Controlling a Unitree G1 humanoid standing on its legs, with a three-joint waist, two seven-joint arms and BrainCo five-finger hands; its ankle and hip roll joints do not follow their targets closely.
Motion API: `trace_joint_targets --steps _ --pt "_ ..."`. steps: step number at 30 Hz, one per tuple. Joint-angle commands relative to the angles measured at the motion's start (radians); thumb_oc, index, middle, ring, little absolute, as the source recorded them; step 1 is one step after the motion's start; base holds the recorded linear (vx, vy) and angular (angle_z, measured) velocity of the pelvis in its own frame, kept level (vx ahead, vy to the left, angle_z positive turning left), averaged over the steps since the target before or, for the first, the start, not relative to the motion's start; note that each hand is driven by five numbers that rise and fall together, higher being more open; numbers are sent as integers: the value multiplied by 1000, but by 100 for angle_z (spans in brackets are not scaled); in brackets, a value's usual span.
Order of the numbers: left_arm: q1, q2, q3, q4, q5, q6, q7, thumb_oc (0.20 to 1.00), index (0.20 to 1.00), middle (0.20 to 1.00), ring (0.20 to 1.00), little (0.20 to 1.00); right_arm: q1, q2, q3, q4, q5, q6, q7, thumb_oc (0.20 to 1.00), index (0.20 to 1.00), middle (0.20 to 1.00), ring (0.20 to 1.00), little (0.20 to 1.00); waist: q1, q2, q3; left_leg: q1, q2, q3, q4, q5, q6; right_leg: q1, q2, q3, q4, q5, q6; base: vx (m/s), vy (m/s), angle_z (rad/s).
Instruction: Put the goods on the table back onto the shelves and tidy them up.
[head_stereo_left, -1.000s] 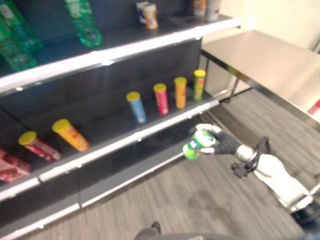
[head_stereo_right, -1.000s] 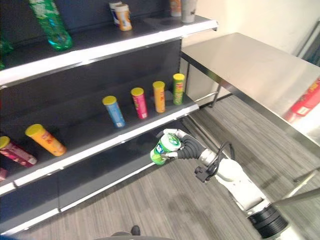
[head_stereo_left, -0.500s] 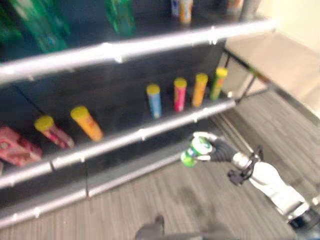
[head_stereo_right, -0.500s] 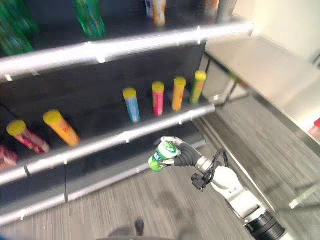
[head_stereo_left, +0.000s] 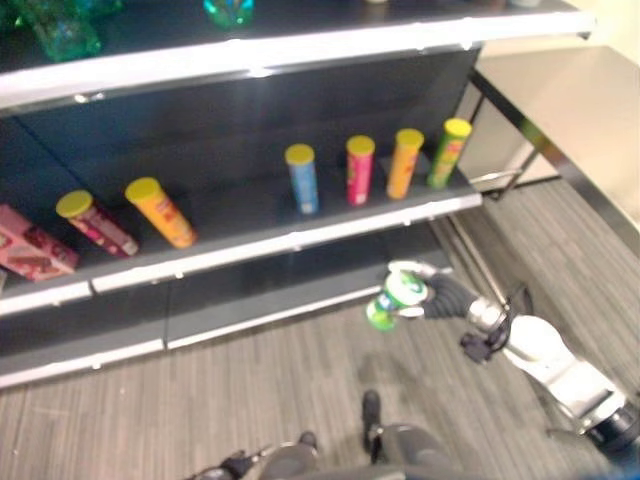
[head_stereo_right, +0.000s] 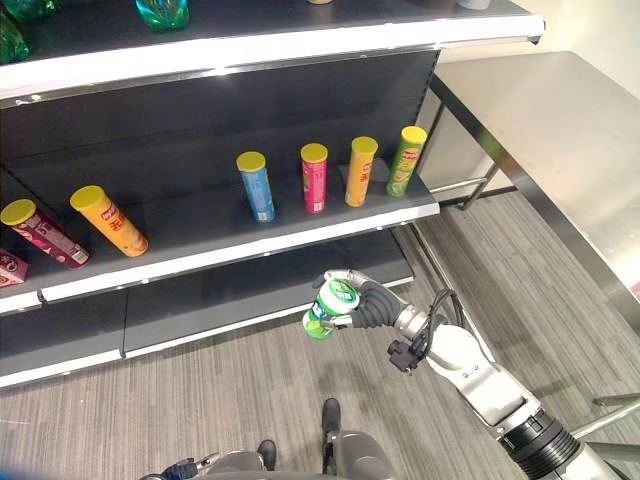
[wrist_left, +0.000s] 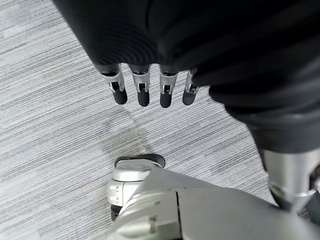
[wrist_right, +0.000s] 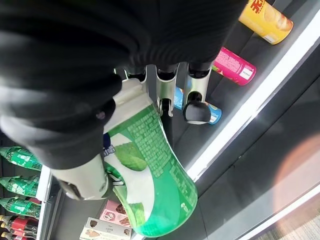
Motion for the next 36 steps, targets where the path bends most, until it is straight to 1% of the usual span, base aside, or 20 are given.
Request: trace_joint_targets --steps 1,5,6,7,8,9,10,11,13,15,16,17,20,22,24,29,32,33,35,36 --pt "33 9 -27 22 21 -4 -10 1000 1000 1000 1000 1000 -42 35 -29 -67 7 -52 -11 200 200 200 200 200 24 -20 -50 77 -16 -21 -133 52 22 -179 -79 72 -66 85 128 0 0 -5" --pt "33 9 -27 22 21 -4 -10 1000 1000 1000 1000 1000 -42 35 -29 -67 7 -52 -11 200 200 200 200 200 24 -20 -50 77 -16 -21 -133 52 22 -179 -79 72 -66 85 128 28 -14 0" --pt "25 8 -36 17 17 -5 -14 1000 1000 1000 1000 1000 -64 37 -16 -68 6 -49 -13 200 200 200 200 200 26 -23 -43 94 -10 -40 -136 38 17 -198 -88 71 -73 94 134 333 -166 5" --pt "21 13 -37 3 11 -4 -18 1000 1000 1000 1000 1000 -92 34 -3 -75 12 -49 -16 200 200 200 200 200 25 -24 -36 127 11 -79 -137 10 1 -198 -108 57 -69 98 136 942 -414 9" --pt "69 40 19 11 -43 23 -29 1000 1000 1000 1000 1000 -100 33 23 -69 4 -34 -10 200 200 200 200 200 33 -12 -81 223 99 -89 -172 -22 -27 -188 -98 41 36 55 114 1525 -664 31" --pt "63 60 -20 -17 17 10 -22 1000 1000 1000 1000 1000 -124 1 53 -86 24 -60 9 200 200 200 200 200 26 0 -125 144 176 -80 35 169 -46 -112 -27 49 43 -14 70 2235 -457 58" --pt "10 46 -65 -46 -18 -18 25 1000 1000 1000 1000 1000 -232 -41 101 -110 52 -71 -1 200 200 200 200 200 116 -57 -82 -293 11 68 -147 226 -34 138 -28 72 -110 -69 36 1751 -95 101" --pt "19 44 -48 -40 -32 -19 22 1000 1000 1000 1000 1000 -192 -45 62 -114 33 -76 -15 200 200 200 200 200 124 -45 -90 -309 2 47 -203 265 -44 163 -23 80 -110 -89 35 1102 265 179" --pt "35 47 -21 -36 -44 -15 18 1000 1000 1000 1000 1000 -141 -39 23 -120 9 -74 -20 200 200 200 200 200 128 -30 -103 -292 9 45 -205 279 -42 172 -17 95 -100 -100 35 202 228 150" --pt "46 42 -4 -19 -51 -9 17 1000 1000 1000 1000 1000 -75 -9 -9 -116 -27 -66 -33 200 200 200 200 200 128 -18 -119 -251 17 36 -201 303 -40 185 -24 103 -95 -106 39 151 194 -109" --pt "46 42 -4 -19 -51 -9 17 1000 1000 1000 1000 1000 -75 -9 -9 -116 -27 -66 -33 200 200 200 200 200 128 -18 -119 -251 17 36 -201 303 -40 185 -24 103 -95 -106 39 183 319 -130" --pt "56 41 2 2 -34 0 18 1000 1000 1000 1000 1000 -41 57 -41 -88 -67 -53 -47 200 200 200 200 200 126 -17 -146 -221 17 48 -192 311 -31 182 -57 127 -84 -106 55 163 284 -94" --pt "44 42 -16 5 -18 5 30 1000 1000 1000 1000 1000 -62 90 -35 -68 -94 -42 -60 200 200 200 200 200 116 -22 -151 -191 17 91 -191 286 -16 168 -91 151 -70 -97 74 86 232 -104" --pt "44 47 -5 1 -33 5 32 1000 1000 1000 1000 1000 -67 106 -29 -58 -91 -37 -66 200 200 200 200 200 121 -26 -157 -172 19 126 -192 275 -8 161 -102 164 -73 -88 84 21 107 -87" --pt "35 50 -1 -10 -55 5 35 1000 1000 1000 1000 1000 -78 127 -19 -41 -88 -32 -74 200 200 200 200 200 122 -26 -155 -166 26 144 -190 269 -4 144 -113 164 -59 -81 90 -14 46 -70" --pt "29 44 -6 -10 -41 10 27 1000 1000 1000 1000 1000 -51 136 -28 -42 -101 -24 -73 200 200 200 200 200 119 -27 -163 -137 33 172 -202 254 1 159 -129 136 -70 -74 96 7 -1 -21" --pt "38 34 7 -5 -38 10 20 1000 1000 1000 1000 1000 13 123 -97 -69 -100 -33 -91 200 200 200 200 200 103 -26 -170 -126 37 174 -205 248 -6 168 -119 127 -105 -69 93 12 -45 -2" --pt "38 34 6 -5 -38 10 20 1000 1000 1000 1000 1000 16 123 -99 -71 -100 -33 -90 200 200 200 200 200 103 -26 -171 -126 37 173 -205 248 -6 169 -119 126 -106 -69 92 -1 -43 6" --pt "47 22 11 -2 -36 10 13 1000 1000 1000 1000 1000 51 105 -163 -101 -104 -42 -111 200 200 200 200 200 93 -26 -178 -125 44 172 -205 249 -13 166 -108 125 -113 -74 90 -3 -62 8" --pt "55 22 18 7 -33 13 11 1000 1000 1000 1000 1000 74 77 -213 -161 -79 -58 -103 200 200 200 200 200 85 -28 -181 -125 48 169 -205 253 -20 165 -98 129 -113 -78 88 -5 -59 14"
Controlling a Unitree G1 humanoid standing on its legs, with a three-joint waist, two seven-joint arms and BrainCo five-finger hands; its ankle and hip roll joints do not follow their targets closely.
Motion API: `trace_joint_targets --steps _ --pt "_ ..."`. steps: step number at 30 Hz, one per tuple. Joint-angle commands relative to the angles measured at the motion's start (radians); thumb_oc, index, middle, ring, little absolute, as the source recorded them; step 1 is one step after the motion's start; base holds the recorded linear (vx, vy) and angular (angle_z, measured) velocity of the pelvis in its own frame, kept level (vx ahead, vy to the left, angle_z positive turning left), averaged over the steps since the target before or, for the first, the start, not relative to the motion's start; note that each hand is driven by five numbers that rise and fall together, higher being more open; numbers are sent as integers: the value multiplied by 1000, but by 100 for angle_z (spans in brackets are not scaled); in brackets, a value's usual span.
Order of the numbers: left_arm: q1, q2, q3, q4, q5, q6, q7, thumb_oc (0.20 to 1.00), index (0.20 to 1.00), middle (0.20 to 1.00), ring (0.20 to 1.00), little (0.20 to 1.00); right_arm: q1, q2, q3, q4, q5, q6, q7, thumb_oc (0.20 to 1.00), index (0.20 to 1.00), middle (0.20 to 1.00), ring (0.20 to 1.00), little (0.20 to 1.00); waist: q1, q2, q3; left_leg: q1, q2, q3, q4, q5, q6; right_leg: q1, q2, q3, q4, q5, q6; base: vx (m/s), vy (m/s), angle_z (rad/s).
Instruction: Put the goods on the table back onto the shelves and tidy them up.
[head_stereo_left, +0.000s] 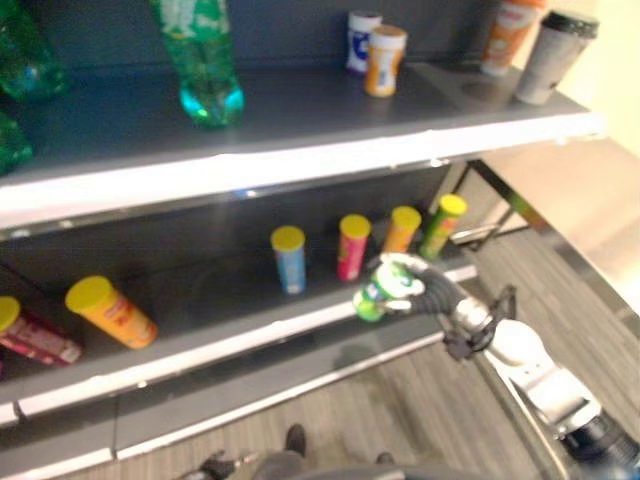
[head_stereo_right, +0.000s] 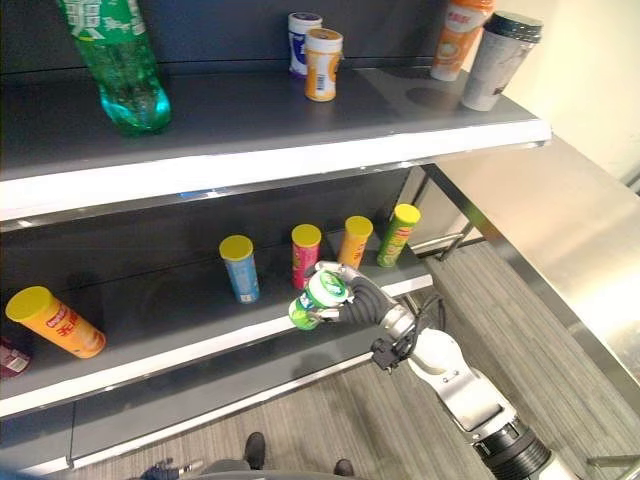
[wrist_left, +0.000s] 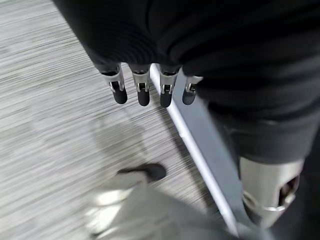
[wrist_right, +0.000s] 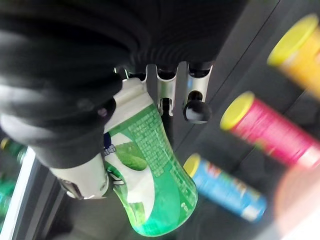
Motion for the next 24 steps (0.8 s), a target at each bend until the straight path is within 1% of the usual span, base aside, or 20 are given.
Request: trace_joint_targets --steps 1,2,4,6,7,9,10,11,12,13,15,17,20,21,23,24 --pt "-39 -7 -33 86 9 -4 -12 1000 1000 1000 1000 1000 -7 -64 -80 -127 18 -76 -39 200 200 200 200 200 7 39 -50 -48 33 -51 7 -26 -46 -15 25 1 7 -9 24 -14 -77 7" --pt "-37 -2 -25 93 6 -7 -21 1000 1000 1000 1000 1000 -2 -98 -103 -183 62 -97 -19 200 200 200 200 200 0 35 -54 -49 39 -54 7 -20 -53 -15 35 2 7 -13 20 -15 -60 -1" --pt "-34 0 -27 98 20 -8 -32 1000 1000 1000 1000 1000 -3 -143 -126 -224 115 -106 7 200 200 200 200 200 -5 32 -57 -51 43 -54 7 -17 -59 -13 42 -1 7 -16 18 -16 -58 -5" --pt "-34 -1 -27 98 20 -8 -32 1000 1000 1000 1000 1000 -2 -143 -127 -225 116 -106 8 200 200 200 200 200 -5 33 -57 -51 43 -54 7 -17 -59 -13 42 -1 7 -16 18 -15 -28 0" --pt "-34 5 -25 101 23 -9 -39 1000 1000 1000 1000 1000 -52 -234 -138 -277 224 -117 44 200 200 200 200 200 -9 27 -62 -51 50 -53 7 -14 -67 -17 51 -3 7 -14 18 -30 -57 4" --pt "-34 4 -25 101 23 -9 -39 1000 1000 1000 1000 1000 -53 -235 -138 -276 225 -117 45 200 200 200 200 200 -10 28 -62 -51 51 -53 7 -14 -67 -17 51 -3 7 -14 18 -18 -37 7" --pt "-30 7 -22 107 18 -9 -44 1000 1000 1000 1000 1000 -93 -279 -141 -284 289 -121 53 200 200 200 200 200 -11 25 -69 -52 54 -50 7 -13 -70 -20 53 -4 7 -12 18 -13 -35 3" --pt "-26 8 -20 113 10 -7 -45 1000 1000 1000 1000 1000 -135 -305 -140 -282 322 -120 47 200 200 200 200 200 -10 24 -75 -51 55 -48 7 -13 -73 -21 54 -5 7 -12 18 -13 -35 0" --pt "-26 7 -18 113 10 -7 -45 1000 1000 1000 1000 1000 -139 -306 -137 -281 322 -121 47 200 200 200 200 200 -11 24 -74 -51 55 -48 7 -14 -73 -21 54 -5 7 -12 18 -11 -32 -2" --pt "-17 7 -17 119 3 -3 -43 1000 1000 1000 1000 1000 -202 -327 -124 -269 329 -122 28 200 200 200 200 200 -7 23 -81 -51 56 -47 7 -13 -75 -21 55 -7 7 -12 17 0 0 0" --pt "-16 6 -15 121 -1 0 -40 1000 1000 1000 1000 1000 -232 -328 -114 -264 321 -118 17 200 200 200 200 200 -7 24 -83 -52 55 -47 7 -14 -75 -20 55 -9 7 -12 16 0 0 0" --pt "-12 4 -24 125 -4 4 -35 1000 1000 1000 1000 1000 -310 -335 -100 -250 273 -114 -14 200 200 200 200 200 3 24 -92 -53 52 -52 7 -16 -75 -16 55 -14 7 -15 14 7 -11 5" --pt "-12 2 -36 124 3 3 -29 1000 1000 1000 1000 1000 -364 -334 -83 -235 242 -111 -35 200 200 200 200 200 6 26 -97 -53 49 -55 7 -18 -75 -11 55 -20 7 -17 13 16 -1 10" --pt "-16 0 -50 124 5 5 -26 1000 1000 1000 1000 1000 -424 -328 -49 -213 223 -105 -52 200 200 200 200 200 8 27 -102 -51 46 -57 7 -20 -75 -7 53 -23 7 -19 13 26 4 17" --pt "-20 -1 -59 123 7 6 -21 1000 1000 1000 1000 1000 -454 -322 -31 -204 217 -101 -60 200 200 200 200 200 9 28 -104 -50 45 -59 7 -21 -75 -5 51 -27 7 -20 13 20 9 14" --pt "-23 0 -77 120 12 8 -17 1000 1000 1000 1000 1000 -511 -318 3 -182 212 -92 -70 200 200 200 200 200 16 28 -109 -47 42 -61 7 -24 -74 -2 48 -31 7 -21 13 17 10 12"
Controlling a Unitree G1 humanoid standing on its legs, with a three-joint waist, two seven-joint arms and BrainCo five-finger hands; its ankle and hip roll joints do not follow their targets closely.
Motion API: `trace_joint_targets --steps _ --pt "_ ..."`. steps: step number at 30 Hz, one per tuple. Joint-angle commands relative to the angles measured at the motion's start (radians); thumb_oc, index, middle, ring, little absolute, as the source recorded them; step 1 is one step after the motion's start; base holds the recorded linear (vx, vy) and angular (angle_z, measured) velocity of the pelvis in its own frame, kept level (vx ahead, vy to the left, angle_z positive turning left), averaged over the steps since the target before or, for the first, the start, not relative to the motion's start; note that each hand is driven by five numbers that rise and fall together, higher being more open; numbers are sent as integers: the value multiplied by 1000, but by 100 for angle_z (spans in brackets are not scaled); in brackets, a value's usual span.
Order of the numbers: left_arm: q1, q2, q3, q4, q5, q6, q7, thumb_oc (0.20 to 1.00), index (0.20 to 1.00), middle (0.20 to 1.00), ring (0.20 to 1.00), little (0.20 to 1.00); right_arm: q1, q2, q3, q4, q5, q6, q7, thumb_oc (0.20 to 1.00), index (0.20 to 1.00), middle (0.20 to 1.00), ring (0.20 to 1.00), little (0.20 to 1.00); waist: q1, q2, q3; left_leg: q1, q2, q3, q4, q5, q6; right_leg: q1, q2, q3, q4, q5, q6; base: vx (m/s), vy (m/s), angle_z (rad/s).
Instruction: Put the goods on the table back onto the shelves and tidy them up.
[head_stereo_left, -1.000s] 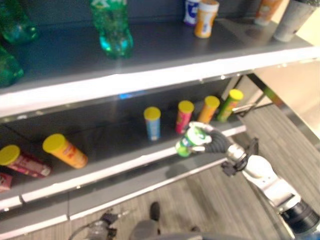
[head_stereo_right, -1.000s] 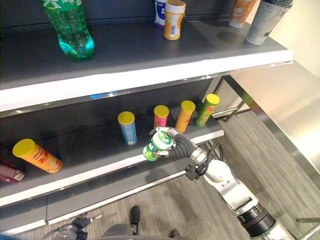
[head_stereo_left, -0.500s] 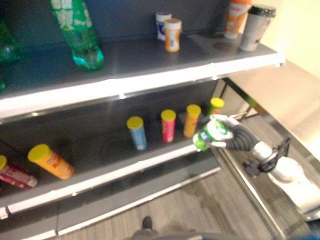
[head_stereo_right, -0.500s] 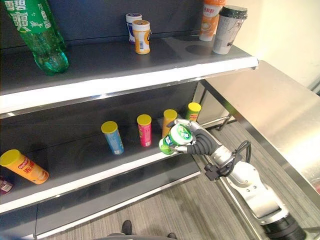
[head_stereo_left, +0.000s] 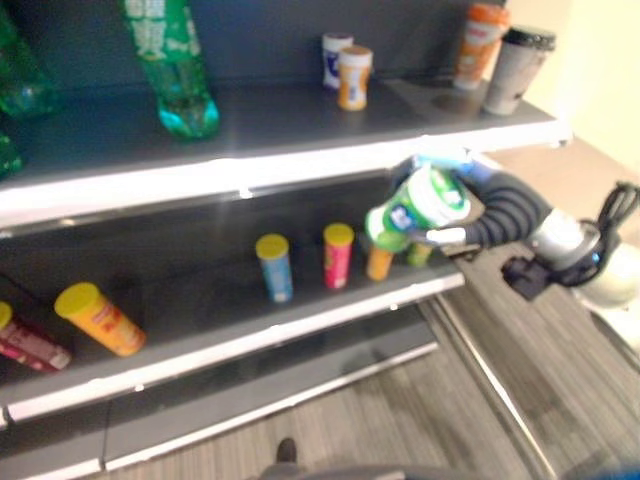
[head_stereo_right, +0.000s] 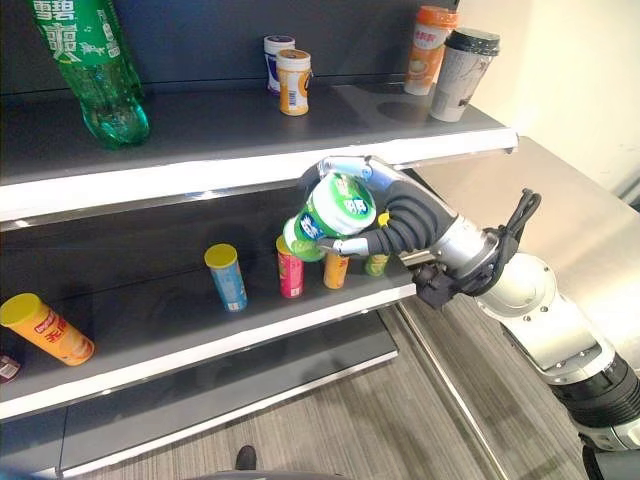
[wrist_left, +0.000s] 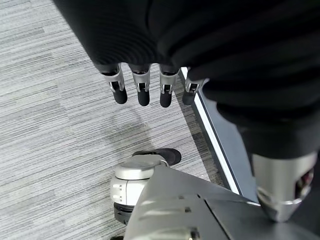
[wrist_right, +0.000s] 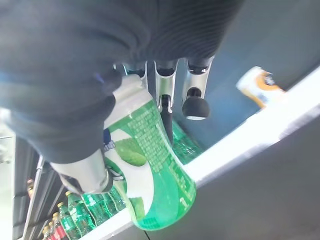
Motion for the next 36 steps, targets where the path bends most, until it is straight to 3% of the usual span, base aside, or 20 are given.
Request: trace_joint_targets --steps 1,7,8,9,16,20,36 --pt "-44 2 -78 71 13 -1 3 1000 1000 1000 1000 1000 -62 18 25 27 -8 -13 -62 200 200 200 200 200 37 4 -41 -32 -3 -20 1 -33 -14 -10 -13 2 2 -12 50 24 15 18" --pt "-45 0 -85 72 14 0 5 1000 1000 1000 1000 1000 -92 20 44 42 -9 -7 -68 200 200 200 200 200 39 5 -42 -30 -5 -21 1 -34 -14 -9 -15 0 2 -12 50 12 7 6" --pt "-43 7 -112 74 -9 7 9 1000 1000 1000 1000 1000 -317 13 202 214 -6 35 -101 200 200 200 200 200 64 -4 -51 -20 -11 -27 1 -40 -13 0 -21 -13 2 -15 49 66 38 -13" --pt "-48 18 -124 76 -12 8 10 1000 1000 1000 1000 1000 -404 -7 249 269 -5 50 -107 200 200 200 200 200 73 -10 -55 -22 -13 -30 1 -41 -14 1 -21 -18 2 -16 48 66 39 -9" --pt "-55 34 -145 77 -25 7 0 1000 1000 1000 1000 1000 -633 -25 398 440 -13 73 -120 200 200 200 200 200 77 -18 -57 -23 -16 -37 1 -42 -15 5 -23 -28 2 -17 48 14 6 19" --pt "-61 55 -161 82 -43 4 -10 1000 1000 1000 1000 1000 -810 18 522 601 -33 96 -112 200 200 200 200 200 81 -24 -57 -23 -18 -41 1 -43 -17 5 -23 -33 2 -15 48 0 0 0" --pt "-73 90 -176 73 -45 1 -35 1000 1000 1000 1000 1000 -913 79 649 837 -96 126 -52 200 200 200 200 200 74 -23 -57 -24 -20 -44 1 -48 -17 0 -24 -29 2 -15 51 0 0 0"
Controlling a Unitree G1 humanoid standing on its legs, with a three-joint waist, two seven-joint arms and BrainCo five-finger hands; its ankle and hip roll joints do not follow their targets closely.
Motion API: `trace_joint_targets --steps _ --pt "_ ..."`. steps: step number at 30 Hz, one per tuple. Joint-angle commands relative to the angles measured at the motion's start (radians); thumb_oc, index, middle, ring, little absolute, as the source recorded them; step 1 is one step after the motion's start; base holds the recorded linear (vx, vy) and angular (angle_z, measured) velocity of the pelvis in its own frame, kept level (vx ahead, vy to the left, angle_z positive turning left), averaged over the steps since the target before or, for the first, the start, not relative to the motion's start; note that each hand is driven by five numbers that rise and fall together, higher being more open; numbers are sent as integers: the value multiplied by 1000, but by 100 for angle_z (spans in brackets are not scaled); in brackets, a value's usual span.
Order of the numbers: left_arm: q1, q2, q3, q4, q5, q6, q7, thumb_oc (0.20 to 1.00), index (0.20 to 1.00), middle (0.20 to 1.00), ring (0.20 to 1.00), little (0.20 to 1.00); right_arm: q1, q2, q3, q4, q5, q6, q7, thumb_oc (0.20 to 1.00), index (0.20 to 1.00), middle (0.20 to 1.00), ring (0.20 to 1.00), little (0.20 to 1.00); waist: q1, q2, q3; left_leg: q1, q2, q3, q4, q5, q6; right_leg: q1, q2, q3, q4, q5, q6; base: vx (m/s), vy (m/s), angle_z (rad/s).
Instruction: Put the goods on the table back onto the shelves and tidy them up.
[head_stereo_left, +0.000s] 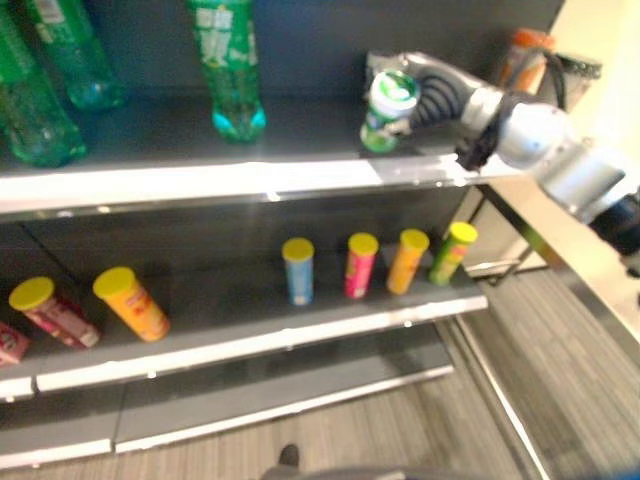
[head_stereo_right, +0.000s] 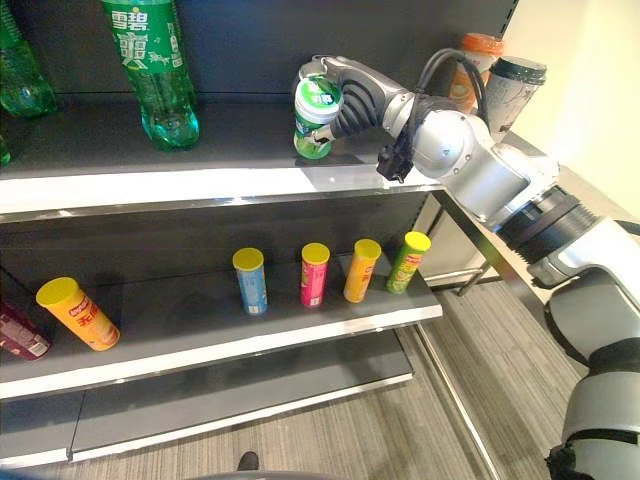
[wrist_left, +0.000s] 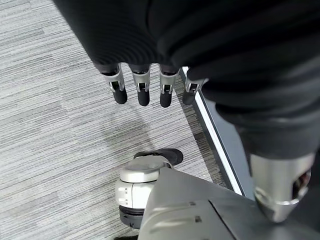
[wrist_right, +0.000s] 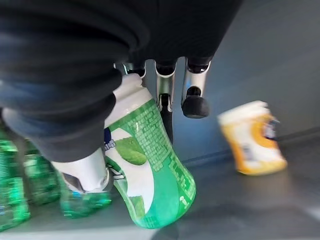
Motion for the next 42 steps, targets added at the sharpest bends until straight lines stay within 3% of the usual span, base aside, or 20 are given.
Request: trace_joint_targets --steps 1,11,24,31,32,33,34,42 --pt "-34 42 -79 59 -38 -14 -8 1000 1000 1000 1000 1000 -108 -13 45 59 -17 -4 6 200 200 200 200 200 22 4 -35 -6 1 -2 0 -49 -17 -9 -10 25 7 4 48 0 0 0" --pt "-33 56 -75 55 -40 -16 -21 1000 1000 1000 1000 1000 -134 -52 108 118 -18 5 46 200 200 200 200 200 15 3 -32 -7 2 -1 0 -50 -20 -14 -10 26 7 1 50 0 0 0" --pt "-19 52 -59 52 -42 -16 -41 1000 1000 1000 1000 1000 -126 -219 184 2 146 6 122 200 200 200 200 200 -3 -4 -30 0 8 7 0 -55 -26 -16 -8 30 7 2 51 0 0 0" --pt "-8 45 -62 47 -49 -19 -48 1000 1000 1000 1000 1000 -114 -221 204 20 181 11 136 200 200 200 200 200 0 -5 -28 2 10 6 0 -54 -29 -16 -7 32 7 1 50 0 0 0" --pt "-8 45 -61 47 -49 -19 -48 1000 1000 1000 1000 1000 -115 -221 204 20 181 11 136 460 460 460 460 460 0 -5 -28 2 10 6 0 -54 -29 -16 -7 32 7 1 50 0 0 0" --pt "-4 44 -63 46 -51 -19 -49 1000 1000 1000 1000 1000 -115 -213 209 27 190 14 141 787 787 787 787 787 2 -5 -28 1 9 5 0 -54 -29 -16 -6 32 7 1 49 0 0 0" --pt "-2 43 -62 46 -55 -18 -51 1000 1000 1000 1000 1000 -118 -211 213 30 191 16 140 1000 1000 1000 1000 1000 2 -6 -29 1 9 5 0 -53 -29 -17 -6 31 7 0 49 0 0 0" --pt "6 44 -48 52 -72 -16 -49 1000 1000 1000 1000 1000 -138 -201 211 49 178 18 129 1000 1000 1000 1000 1000 6 -7 -27 0 10 7 0 -54 -30 -17 -6 26 7 0 50 0 0 0"
